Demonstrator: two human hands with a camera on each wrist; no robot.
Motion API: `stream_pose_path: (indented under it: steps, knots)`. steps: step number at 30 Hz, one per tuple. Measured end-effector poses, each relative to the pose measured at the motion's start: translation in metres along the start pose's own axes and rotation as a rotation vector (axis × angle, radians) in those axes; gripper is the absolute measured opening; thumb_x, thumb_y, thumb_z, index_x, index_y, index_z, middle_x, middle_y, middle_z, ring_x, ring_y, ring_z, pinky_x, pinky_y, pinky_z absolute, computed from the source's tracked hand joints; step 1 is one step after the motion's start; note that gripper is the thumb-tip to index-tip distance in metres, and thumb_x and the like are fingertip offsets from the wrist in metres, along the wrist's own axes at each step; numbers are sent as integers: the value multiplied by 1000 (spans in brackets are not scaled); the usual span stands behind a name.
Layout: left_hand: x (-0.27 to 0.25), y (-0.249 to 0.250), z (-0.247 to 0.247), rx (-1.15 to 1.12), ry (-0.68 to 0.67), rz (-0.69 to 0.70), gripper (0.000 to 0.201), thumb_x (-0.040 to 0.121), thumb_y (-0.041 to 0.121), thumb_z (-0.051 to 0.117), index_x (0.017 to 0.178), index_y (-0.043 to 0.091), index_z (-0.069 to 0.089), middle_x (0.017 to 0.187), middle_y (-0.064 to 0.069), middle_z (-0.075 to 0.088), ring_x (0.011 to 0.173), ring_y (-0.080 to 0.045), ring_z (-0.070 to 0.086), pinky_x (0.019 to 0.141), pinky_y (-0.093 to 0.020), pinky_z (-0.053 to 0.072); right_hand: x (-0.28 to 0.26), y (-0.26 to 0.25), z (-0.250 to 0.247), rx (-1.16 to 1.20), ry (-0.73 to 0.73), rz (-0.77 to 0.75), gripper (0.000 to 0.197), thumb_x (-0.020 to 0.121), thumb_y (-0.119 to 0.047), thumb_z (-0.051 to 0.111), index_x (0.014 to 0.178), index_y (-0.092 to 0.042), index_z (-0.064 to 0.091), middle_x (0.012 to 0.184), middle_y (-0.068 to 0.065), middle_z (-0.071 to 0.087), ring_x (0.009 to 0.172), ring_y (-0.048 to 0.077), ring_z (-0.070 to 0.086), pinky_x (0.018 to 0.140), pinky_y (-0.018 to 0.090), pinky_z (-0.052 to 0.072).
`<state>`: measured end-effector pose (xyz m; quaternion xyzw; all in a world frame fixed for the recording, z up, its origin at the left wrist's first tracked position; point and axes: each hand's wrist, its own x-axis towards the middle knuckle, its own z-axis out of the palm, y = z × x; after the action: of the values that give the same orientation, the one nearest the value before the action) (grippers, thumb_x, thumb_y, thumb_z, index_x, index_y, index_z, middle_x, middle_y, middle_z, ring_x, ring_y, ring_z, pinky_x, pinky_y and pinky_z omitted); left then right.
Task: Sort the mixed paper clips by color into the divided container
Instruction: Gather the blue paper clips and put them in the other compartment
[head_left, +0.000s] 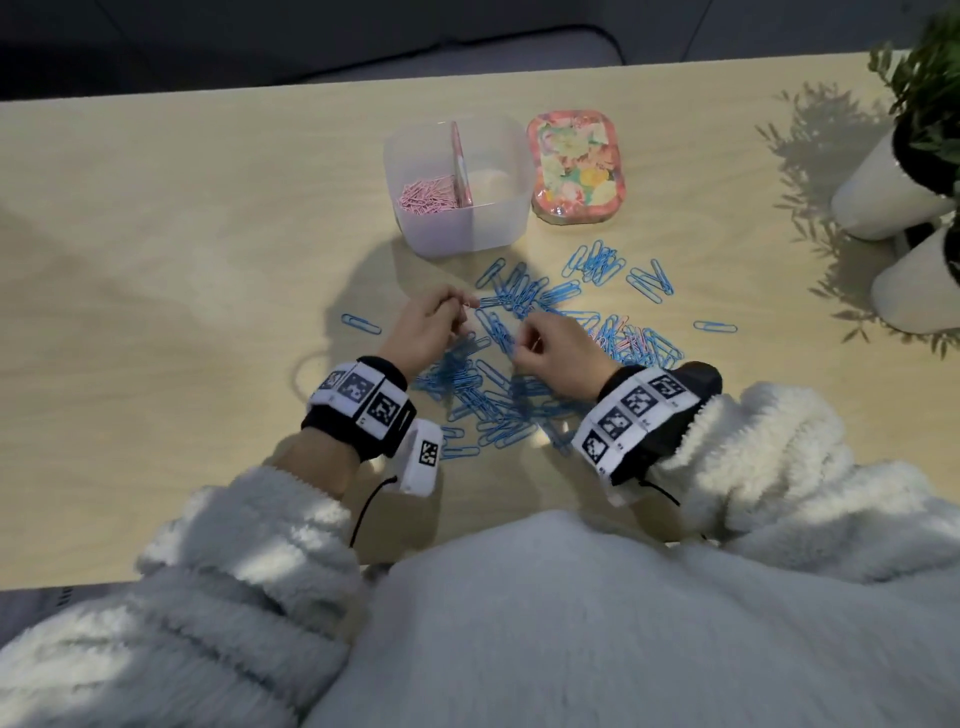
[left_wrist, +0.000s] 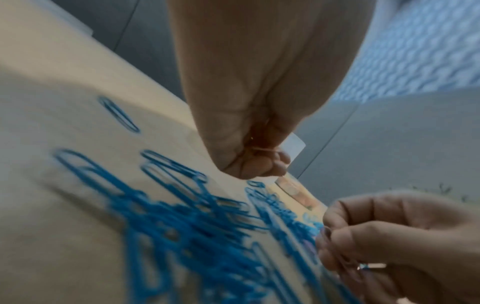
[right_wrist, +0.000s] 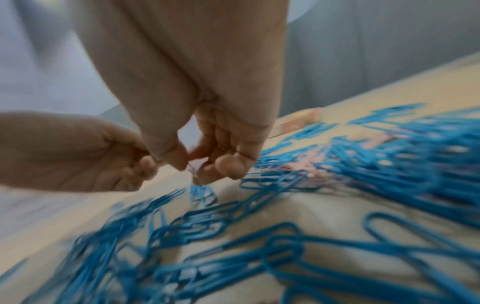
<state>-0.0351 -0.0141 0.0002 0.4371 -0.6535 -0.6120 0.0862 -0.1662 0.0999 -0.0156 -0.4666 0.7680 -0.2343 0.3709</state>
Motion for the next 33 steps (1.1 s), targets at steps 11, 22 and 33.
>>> stream_pose_path:
  steps: [11, 22, 33]
  knots:
    - [36, 18, 43, 697, -117, 209, 20, 87, 27, 59, 93, 7, 59, 87, -14, 64, 81, -25, 56, 69, -31, 38, 18, 22, -36, 176, 241, 202, 13, 79, -22, 64, 71, -16, 55, 63, 0, 49, 56, 15, 44, 55, 28, 35]
    - [34, 12, 27, 796, -99, 287, 14, 87, 16, 56, 99, 8, 58, 93, -12, 63, 89, -30, 58, 69, -28, 36, 15, 39, -60, 116, 273, 272, 17, 82, -21, 61, 65, -18, 58, 82, 10, 72, 78, 27, 68, 81, 45, 55]
    - [47, 20, 36, 793, -97, 287, 13, 83, 22, 63, 92, 14, 64, 86, -5, 56, 84, -23, 53, 70, -30, 37, 9, 32, -56, -157, 278, 222, 10, 82, -18, 58, 86, -21, 66, 81, 0, 63, 90, 27, 61, 75, 32, 46]
